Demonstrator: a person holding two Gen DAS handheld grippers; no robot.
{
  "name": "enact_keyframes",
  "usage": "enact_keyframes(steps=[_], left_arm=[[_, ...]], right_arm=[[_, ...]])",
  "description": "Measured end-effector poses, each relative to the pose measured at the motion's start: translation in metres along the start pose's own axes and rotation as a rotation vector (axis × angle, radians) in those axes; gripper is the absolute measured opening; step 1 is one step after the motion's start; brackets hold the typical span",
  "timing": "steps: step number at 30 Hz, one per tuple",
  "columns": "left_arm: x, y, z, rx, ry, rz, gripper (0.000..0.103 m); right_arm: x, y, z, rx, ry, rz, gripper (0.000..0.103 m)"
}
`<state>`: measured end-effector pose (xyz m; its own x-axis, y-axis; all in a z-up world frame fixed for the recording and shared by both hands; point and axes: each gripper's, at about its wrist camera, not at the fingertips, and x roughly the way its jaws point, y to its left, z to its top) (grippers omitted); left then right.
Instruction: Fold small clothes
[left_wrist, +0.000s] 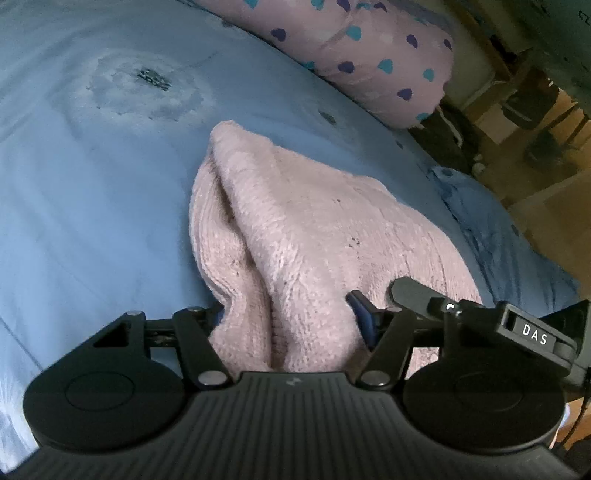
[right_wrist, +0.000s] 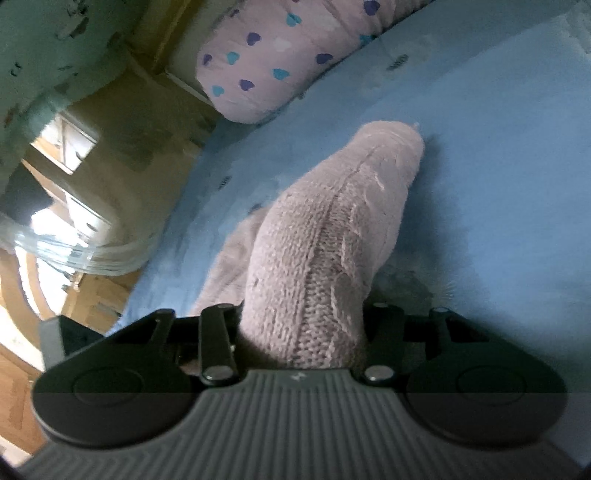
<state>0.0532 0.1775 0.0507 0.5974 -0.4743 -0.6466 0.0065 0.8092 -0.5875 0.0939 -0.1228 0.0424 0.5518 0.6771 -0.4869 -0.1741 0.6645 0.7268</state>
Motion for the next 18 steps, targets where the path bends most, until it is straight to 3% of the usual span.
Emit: enact_keyframes(steps=[11, 18], left_arm=[[-0.012, -0.059, -0.038, 0.026, 0.095, -0.070, 0.068], [-0.031, -0.094, -0.087, 0.059, 0.153, -0.096, 0.068]], right_arm=[[-0.068, 0.000, -0.006, -0.001, -0.017, -0.025, 0.049], [-0.131, -0.016, -0.028, 0.071, -0.004, -0.029, 0.049]])
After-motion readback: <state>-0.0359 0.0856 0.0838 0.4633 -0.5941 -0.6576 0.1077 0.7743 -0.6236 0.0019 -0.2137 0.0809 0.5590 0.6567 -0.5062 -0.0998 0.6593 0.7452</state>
